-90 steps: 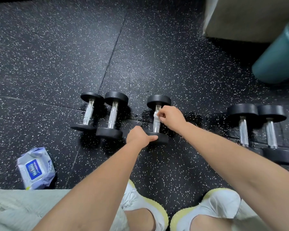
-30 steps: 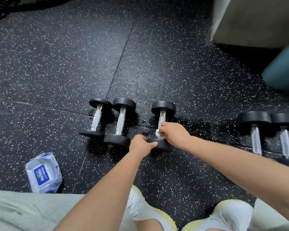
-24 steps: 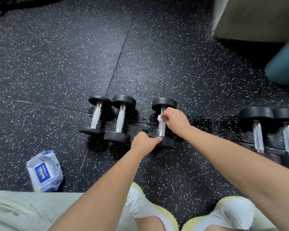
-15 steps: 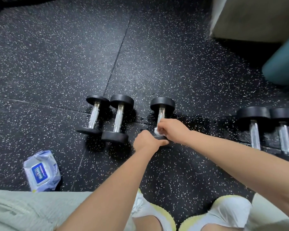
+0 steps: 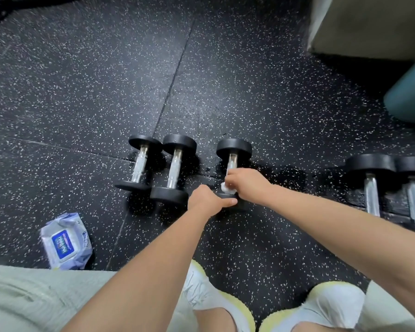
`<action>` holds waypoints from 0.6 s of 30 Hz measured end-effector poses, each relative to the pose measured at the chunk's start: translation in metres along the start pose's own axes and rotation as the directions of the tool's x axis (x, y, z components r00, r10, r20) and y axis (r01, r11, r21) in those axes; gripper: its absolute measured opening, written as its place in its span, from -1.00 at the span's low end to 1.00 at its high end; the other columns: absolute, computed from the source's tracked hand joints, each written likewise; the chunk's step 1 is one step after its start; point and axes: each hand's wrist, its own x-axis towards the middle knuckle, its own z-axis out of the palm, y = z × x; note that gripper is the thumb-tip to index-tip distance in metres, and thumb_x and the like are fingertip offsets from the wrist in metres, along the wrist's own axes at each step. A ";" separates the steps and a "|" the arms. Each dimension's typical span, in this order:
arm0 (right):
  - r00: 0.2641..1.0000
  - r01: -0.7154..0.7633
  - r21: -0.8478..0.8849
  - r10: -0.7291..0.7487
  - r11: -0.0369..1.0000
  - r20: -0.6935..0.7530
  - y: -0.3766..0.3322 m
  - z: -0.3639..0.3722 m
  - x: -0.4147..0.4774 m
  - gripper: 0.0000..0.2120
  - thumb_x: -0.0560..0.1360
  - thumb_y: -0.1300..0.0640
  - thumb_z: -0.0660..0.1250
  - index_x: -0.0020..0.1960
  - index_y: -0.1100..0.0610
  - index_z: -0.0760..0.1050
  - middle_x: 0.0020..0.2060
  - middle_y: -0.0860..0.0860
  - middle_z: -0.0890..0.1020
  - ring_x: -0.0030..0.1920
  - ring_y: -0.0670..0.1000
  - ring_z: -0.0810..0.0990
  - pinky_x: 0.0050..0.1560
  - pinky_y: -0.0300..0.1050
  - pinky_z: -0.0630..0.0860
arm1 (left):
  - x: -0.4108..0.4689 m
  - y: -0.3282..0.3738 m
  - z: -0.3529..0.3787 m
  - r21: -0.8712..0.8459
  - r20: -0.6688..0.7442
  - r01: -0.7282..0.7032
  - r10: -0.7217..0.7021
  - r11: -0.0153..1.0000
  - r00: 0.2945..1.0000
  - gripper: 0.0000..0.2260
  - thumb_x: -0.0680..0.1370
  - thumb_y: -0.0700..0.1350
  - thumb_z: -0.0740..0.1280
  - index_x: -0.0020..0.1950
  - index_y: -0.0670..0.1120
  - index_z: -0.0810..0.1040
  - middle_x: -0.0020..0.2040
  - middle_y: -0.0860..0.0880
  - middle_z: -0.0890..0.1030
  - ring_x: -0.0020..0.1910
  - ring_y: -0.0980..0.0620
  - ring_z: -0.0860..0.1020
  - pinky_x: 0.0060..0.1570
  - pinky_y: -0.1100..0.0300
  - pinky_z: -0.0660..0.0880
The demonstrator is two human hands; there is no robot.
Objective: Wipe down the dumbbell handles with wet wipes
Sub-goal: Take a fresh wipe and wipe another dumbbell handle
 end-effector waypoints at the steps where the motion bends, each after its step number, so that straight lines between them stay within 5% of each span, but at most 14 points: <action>1: 0.999 -0.033 -0.006 0.033 0.999 -0.029 0.002 -0.004 0.006 -0.79 0.40 0.31 0.35 -0.02 0.08 0.60 -0.06 -0.04 0.57 -0.06 0.12 0.60 -0.22 -0.07 0.41 | 0.000 0.001 0.001 0.023 -0.008 -0.003 0.003 1.000 1.000 -0.13 0.28 0.40 0.58 0.32 -0.15 0.44 0.21 -0.07 0.62 0.15 -0.10 0.62 -0.01 0.07 0.57; 5: 0.951 -0.275 0.057 0.281 0.960 -0.133 0.007 -0.017 0.023 -0.79 0.47 0.26 0.31 0.05 0.09 0.60 -0.02 0.03 0.55 -0.04 0.17 0.58 -0.18 -0.06 0.39 | 0.000 0.001 0.001 0.049 -0.033 -0.012 0.014 0.999 0.999 -0.22 0.29 0.39 0.58 0.24 -0.13 0.48 0.16 -0.06 0.63 0.13 -0.11 0.62 0.01 0.05 0.58; 13: 0.998 -0.066 0.078 0.065 0.995 0.008 -0.010 0.003 -0.008 -0.82 0.40 0.31 0.37 -0.09 0.09 0.65 -0.14 -0.05 0.61 -0.13 0.12 0.61 -0.18 -0.03 0.51 | -0.001 0.001 -0.003 0.034 -0.054 0.009 -0.007 0.999 0.999 -0.20 0.30 0.36 0.59 0.31 -0.13 0.48 0.24 -0.07 0.62 0.19 -0.11 0.61 -0.01 0.09 0.54; 18: 0.952 -0.287 0.086 0.295 0.954 -0.087 -0.002 -0.016 0.026 -0.77 0.43 0.29 0.35 0.00 0.04 0.63 -0.05 -0.01 0.60 -0.10 0.14 0.60 -0.16 -0.09 0.42 | 0.001 -0.001 -0.005 -0.009 -0.039 0.029 -0.029 1.000 0.999 -0.34 0.30 0.31 0.62 0.10 -0.12 0.47 0.12 -0.07 0.64 0.09 -0.11 0.63 -0.01 0.06 0.58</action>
